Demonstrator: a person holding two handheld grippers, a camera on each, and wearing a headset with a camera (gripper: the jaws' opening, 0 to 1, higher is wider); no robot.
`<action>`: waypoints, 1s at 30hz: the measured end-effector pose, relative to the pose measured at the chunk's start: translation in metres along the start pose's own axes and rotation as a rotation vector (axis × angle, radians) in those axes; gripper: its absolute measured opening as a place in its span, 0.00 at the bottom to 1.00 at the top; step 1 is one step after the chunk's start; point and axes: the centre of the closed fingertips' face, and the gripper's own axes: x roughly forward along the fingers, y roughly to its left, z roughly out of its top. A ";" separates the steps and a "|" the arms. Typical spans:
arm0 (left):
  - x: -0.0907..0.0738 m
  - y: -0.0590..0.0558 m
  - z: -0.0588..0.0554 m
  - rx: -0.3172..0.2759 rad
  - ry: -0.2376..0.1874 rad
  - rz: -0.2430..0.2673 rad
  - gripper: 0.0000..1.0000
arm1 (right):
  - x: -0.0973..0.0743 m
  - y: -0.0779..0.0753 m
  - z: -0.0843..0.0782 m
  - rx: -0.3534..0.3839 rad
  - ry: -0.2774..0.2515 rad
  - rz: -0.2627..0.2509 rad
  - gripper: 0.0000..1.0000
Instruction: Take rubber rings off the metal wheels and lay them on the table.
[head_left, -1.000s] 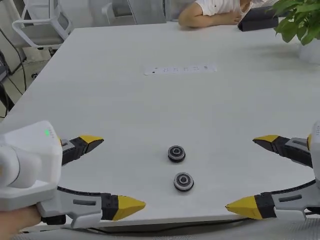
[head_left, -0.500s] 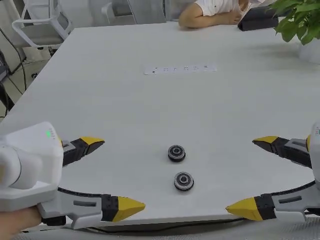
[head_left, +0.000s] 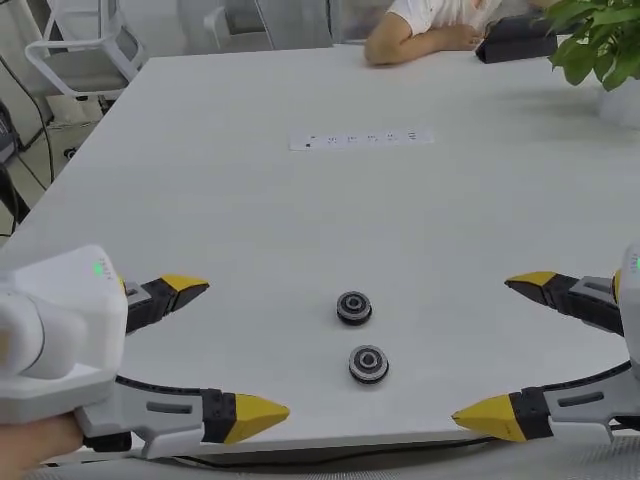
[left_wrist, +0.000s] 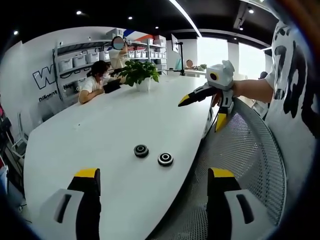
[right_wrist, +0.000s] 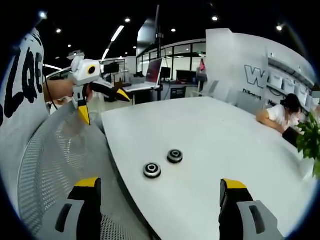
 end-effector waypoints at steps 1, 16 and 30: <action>0.000 0.000 0.000 0.000 0.001 0.000 0.86 | 0.000 0.000 0.000 0.000 0.000 0.000 0.98; 0.003 0.004 0.000 0.012 0.011 0.000 0.84 | 0.002 -0.004 0.003 -0.008 -0.005 -0.001 0.98; 0.009 0.011 0.005 0.023 0.008 -0.003 0.82 | 0.010 -0.011 0.014 -0.033 -0.015 0.003 0.97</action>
